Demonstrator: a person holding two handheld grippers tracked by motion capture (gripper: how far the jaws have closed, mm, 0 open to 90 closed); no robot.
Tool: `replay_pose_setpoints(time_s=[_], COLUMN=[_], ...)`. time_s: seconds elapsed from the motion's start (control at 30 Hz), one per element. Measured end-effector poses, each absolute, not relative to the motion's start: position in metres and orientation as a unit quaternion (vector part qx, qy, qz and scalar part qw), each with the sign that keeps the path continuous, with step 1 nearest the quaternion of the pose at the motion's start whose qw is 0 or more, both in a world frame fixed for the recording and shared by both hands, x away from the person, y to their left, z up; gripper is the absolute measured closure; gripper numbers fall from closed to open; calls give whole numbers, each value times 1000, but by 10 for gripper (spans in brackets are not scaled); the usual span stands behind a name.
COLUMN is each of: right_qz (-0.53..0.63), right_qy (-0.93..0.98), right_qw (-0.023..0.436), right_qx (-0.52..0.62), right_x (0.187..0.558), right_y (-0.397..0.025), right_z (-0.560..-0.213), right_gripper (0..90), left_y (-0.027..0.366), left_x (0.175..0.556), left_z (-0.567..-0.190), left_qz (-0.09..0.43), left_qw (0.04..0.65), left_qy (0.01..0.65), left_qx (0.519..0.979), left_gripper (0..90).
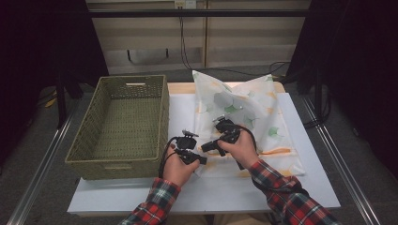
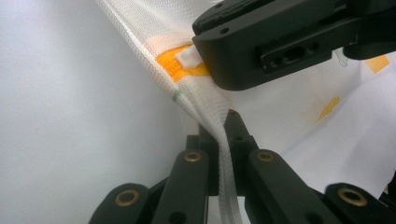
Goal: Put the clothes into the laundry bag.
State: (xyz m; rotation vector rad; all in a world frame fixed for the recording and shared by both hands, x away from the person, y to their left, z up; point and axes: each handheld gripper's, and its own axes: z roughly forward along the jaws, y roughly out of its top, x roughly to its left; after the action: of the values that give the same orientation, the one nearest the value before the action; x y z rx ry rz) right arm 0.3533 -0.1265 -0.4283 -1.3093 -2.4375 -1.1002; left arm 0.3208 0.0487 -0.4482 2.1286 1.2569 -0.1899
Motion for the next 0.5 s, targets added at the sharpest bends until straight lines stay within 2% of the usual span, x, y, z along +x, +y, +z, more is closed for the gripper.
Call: replay_pose_setpoints(time_s=[0.17,0.5], right_qz=[-368,-379], right_qy=[-815,-810], right_qw=[75,88], right_qx=[-442,-438], right_x=[352,351], right_y=[-128,-132], right_z=[-424,-422], right_gripper=[848,849], left_y=[49,53], left_x=[321,325], left_z=[-449,-446], left_qz=[-73,-71], left_qw=[327,332], left_qy=[483,487], left_qx=[809,805], left_gripper=[883,808])
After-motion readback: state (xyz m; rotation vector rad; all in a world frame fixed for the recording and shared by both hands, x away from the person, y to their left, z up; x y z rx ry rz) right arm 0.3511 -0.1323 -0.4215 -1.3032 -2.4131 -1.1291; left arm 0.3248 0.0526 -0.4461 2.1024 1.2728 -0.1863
